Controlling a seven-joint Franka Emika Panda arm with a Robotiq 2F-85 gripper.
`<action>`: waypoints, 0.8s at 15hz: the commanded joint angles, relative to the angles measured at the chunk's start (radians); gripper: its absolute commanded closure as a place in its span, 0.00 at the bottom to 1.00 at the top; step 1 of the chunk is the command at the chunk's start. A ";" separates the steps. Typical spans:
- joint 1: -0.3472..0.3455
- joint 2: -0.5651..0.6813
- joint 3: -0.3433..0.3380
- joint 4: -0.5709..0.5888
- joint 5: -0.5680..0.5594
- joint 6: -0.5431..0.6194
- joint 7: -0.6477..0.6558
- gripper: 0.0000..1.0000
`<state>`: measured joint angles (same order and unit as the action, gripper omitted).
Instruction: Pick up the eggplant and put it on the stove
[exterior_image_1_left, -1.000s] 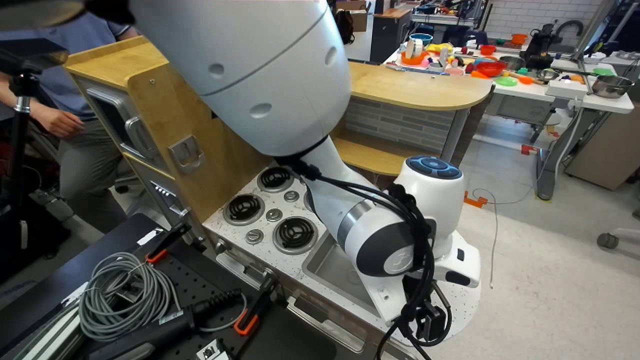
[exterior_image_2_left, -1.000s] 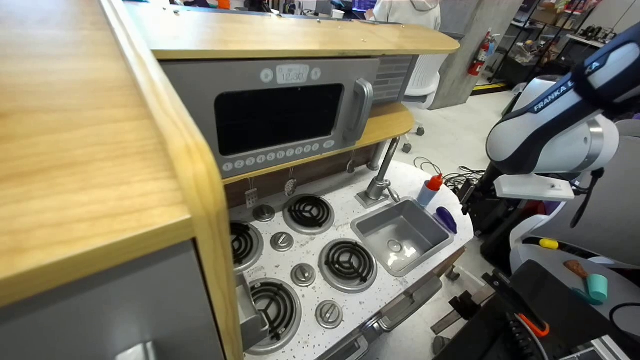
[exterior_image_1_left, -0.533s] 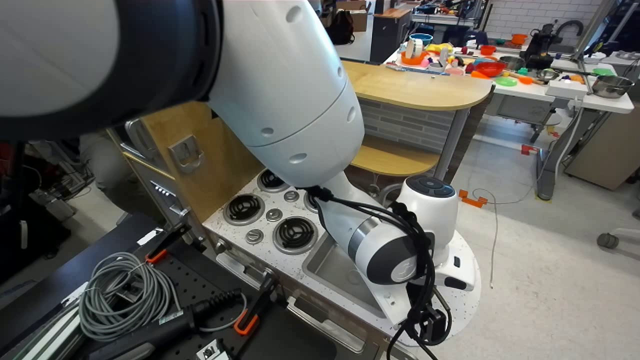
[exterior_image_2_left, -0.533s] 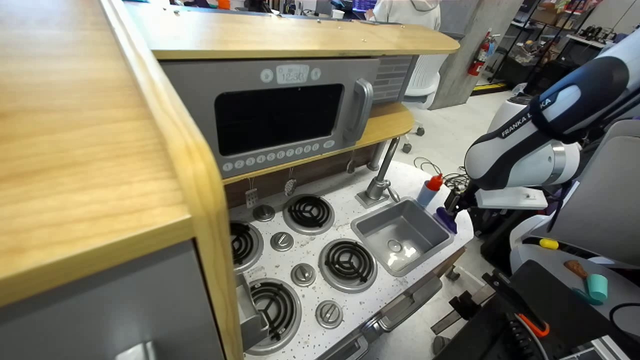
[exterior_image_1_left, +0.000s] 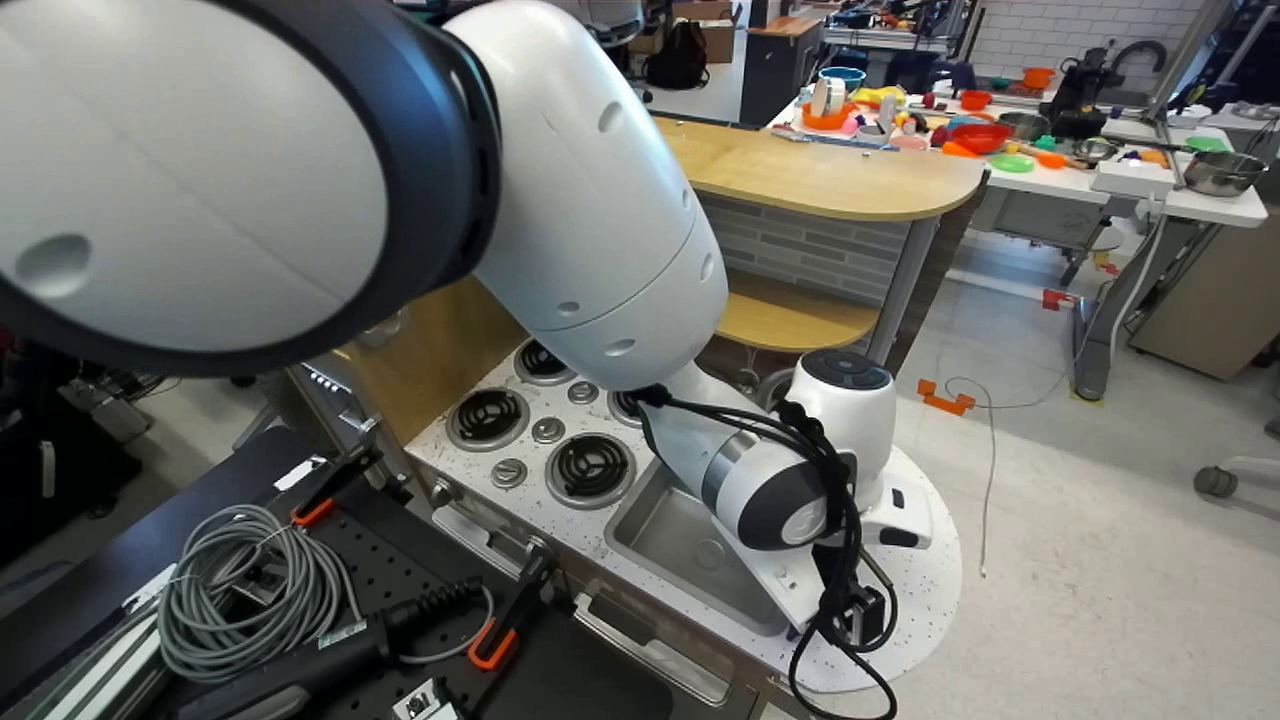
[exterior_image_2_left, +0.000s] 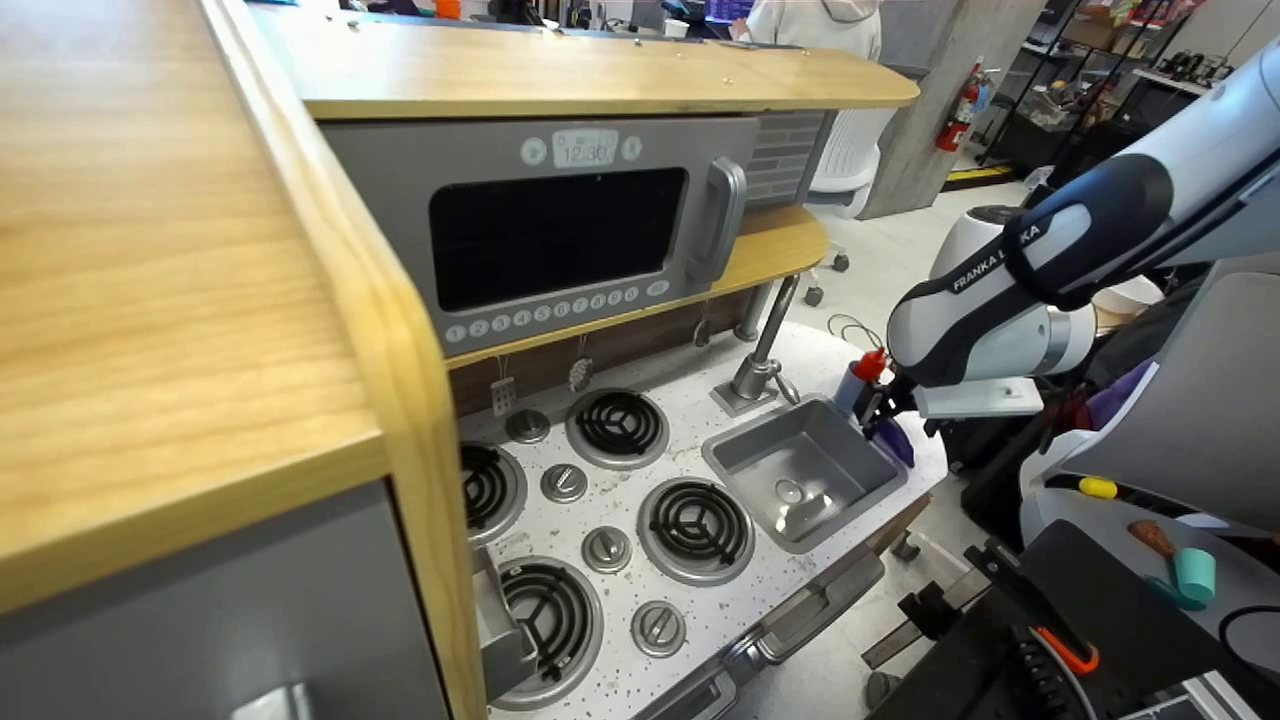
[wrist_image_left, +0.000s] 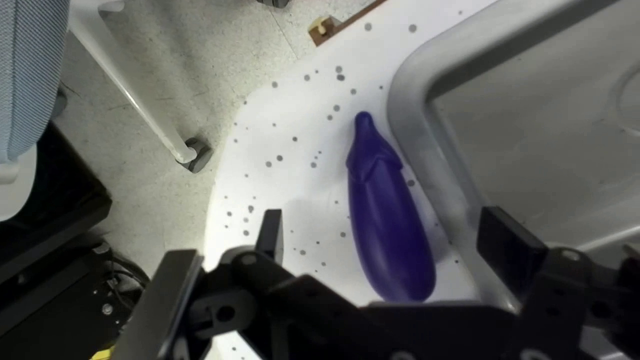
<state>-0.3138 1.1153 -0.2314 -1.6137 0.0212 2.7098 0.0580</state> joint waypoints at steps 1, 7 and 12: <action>-0.005 0.053 0.007 0.074 -0.017 -0.005 -0.039 0.02; -0.003 0.060 0.017 0.089 -0.041 0.014 -0.101 0.58; -0.001 -0.052 0.041 -0.031 -0.055 0.030 -0.165 0.90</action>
<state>-0.3060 1.1425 -0.2058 -1.5626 -0.0134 2.7096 -0.0604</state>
